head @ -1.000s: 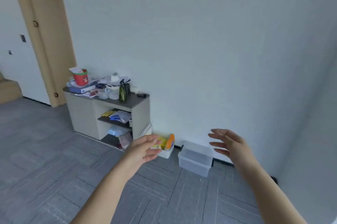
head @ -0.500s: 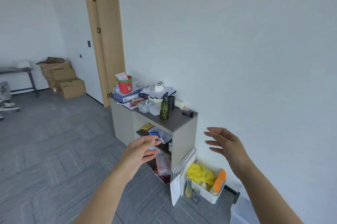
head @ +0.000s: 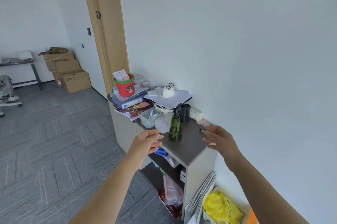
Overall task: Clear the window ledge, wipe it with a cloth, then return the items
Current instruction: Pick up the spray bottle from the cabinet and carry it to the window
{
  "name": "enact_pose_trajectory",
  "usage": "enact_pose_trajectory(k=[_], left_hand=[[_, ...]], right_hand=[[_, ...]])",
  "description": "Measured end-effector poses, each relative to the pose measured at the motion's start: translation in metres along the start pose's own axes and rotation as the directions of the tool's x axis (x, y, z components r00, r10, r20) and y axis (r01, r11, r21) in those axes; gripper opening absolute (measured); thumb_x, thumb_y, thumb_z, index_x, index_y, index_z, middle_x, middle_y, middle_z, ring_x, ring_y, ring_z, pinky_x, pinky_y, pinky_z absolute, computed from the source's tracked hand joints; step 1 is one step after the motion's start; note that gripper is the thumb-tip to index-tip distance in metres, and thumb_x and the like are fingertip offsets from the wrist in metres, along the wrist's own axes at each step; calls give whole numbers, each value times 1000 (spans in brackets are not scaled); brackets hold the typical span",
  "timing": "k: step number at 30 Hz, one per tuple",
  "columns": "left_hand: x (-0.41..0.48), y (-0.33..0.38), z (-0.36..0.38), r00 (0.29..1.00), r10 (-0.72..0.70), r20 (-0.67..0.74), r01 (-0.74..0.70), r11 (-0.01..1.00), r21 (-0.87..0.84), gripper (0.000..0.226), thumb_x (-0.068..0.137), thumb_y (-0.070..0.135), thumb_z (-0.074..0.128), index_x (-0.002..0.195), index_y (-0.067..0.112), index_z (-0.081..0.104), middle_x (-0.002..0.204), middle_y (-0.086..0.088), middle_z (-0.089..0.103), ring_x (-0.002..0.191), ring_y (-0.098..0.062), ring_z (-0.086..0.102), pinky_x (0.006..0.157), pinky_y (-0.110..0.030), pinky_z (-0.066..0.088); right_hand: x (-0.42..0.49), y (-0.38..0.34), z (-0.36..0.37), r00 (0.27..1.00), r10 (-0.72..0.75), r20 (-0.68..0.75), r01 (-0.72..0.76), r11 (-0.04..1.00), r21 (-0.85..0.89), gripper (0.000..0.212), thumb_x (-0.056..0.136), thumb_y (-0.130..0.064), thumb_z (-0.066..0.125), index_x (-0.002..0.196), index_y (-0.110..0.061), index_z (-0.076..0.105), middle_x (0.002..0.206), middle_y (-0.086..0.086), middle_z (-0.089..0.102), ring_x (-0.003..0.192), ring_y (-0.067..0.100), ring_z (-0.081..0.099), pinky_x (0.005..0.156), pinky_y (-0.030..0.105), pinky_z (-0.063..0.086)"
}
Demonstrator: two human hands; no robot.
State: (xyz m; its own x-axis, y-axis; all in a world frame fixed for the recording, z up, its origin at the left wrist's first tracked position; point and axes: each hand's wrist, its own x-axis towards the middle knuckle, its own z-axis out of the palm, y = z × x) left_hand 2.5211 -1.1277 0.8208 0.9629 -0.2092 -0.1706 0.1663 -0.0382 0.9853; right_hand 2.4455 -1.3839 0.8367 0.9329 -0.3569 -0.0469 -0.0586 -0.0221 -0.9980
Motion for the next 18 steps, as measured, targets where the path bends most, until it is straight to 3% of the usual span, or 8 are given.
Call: enact_pose_trajectory(k=[3,6,8,11,14,18], left_hand=[[90,-6,9,999,12,-38,-10,999,45,24,91,21,63,115,17,62,112,-4,71,99,-20,70,90,-33,56],[168,-15,18,998,22,-51,-16,992,122,31,89,25,65,119,21,58,118,-3,66,105,-18,65,90,-33,55],[212,-21,22,996,42,-78,-24,974,224,39,87,27,66,123,23,54,121,3,64,107,-14,61,93,-36,54],[270,-35,30,997,39,-64,-13,933,360,52,86,26,67,134,23,45,126,6,56,107,-14,56,84,-26,47],[319,-65,37,1000,-12,13,4,888,460,69,85,24,69,144,23,34,141,2,47,122,-20,50,99,-34,46],[369,-105,49,991,-93,97,32,863,504,94,77,25,78,151,23,20,154,2,34,140,-22,36,111,-39,36]], right_hand=[[90,22,10,999,52,17,-51,998,-44,17,91,-20,66,108,-17,67,108,3,69,90,18,67,75,28,52],[171,42,21,995,94,45,-89,991,-98,17,91,-21,67,108,-19,64,111,2,66,94,17,64,84,34,52],[216,56,31,991,123,60,-112,979,-168,27,90,-26,68,115,-19,61,116,0,65,101,16,62,90,36,52],[273,82,52,985,159,60,-134,946,-296,46,85,-37,71,126,-22,56,131,-4,59,114,15,59,101,41,51],[313,112,74,976,203,76,-161,915,-371,68,83,-40,73,141,-23,44,143,-4,49,120,18,54,102,35,45],[356,153,96,967,234,104,-184,917,-353,86,76,-37,80,148,-28,35,155,0,38,137,24,43,112,39,37]])
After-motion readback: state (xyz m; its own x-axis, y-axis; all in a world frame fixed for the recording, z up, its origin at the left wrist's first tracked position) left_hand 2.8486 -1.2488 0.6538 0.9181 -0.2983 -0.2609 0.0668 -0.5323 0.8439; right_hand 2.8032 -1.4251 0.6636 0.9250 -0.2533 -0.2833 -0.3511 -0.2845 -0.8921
